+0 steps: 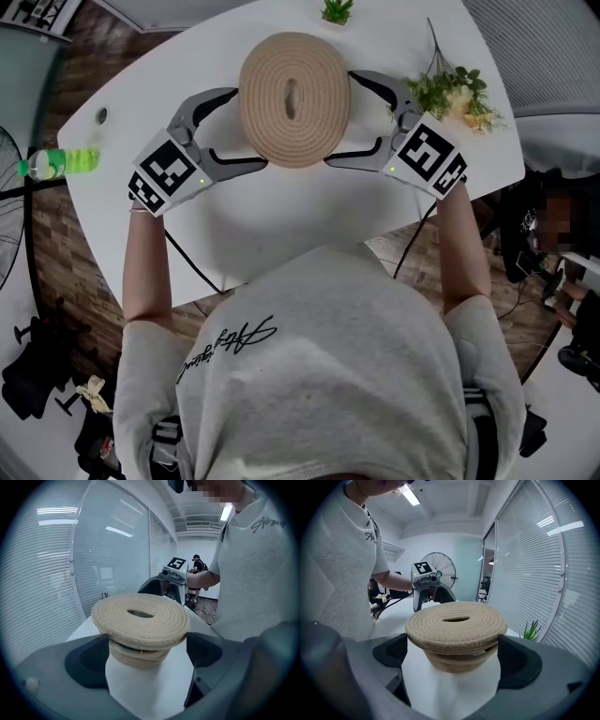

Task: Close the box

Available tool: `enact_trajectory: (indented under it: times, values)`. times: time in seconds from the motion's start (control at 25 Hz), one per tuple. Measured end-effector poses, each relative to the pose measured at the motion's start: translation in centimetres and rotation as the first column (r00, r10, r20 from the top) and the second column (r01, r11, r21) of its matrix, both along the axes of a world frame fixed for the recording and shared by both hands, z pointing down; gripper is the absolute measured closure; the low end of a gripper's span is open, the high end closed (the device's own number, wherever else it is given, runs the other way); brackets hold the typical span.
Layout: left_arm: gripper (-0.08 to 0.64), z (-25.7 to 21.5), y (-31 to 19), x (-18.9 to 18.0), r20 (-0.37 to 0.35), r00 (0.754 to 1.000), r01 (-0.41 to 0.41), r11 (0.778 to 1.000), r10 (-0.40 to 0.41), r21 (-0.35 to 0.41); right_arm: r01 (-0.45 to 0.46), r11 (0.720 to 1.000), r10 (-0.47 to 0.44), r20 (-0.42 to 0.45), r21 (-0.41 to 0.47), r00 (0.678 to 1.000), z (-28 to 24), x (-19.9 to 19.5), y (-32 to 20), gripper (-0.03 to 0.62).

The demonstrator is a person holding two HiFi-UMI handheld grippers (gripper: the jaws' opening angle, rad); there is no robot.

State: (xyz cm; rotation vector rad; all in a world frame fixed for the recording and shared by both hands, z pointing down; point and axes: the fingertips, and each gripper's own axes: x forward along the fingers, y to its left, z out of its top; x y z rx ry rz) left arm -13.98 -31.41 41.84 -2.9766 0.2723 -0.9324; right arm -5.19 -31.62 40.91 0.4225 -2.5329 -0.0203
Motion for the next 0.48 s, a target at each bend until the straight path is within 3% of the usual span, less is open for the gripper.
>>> enact_trajectory:
  times: [0.48]
  values:
    - [0.049, 1.3, -1.2, 0.4, 0.01, 1.0, -0.011, 1.0, 0.011, -0.024, -0.013, 0.999, 0.013, -0.01, -0.034, 1.0, 1.4, 0.4, -1.2, 0.0]
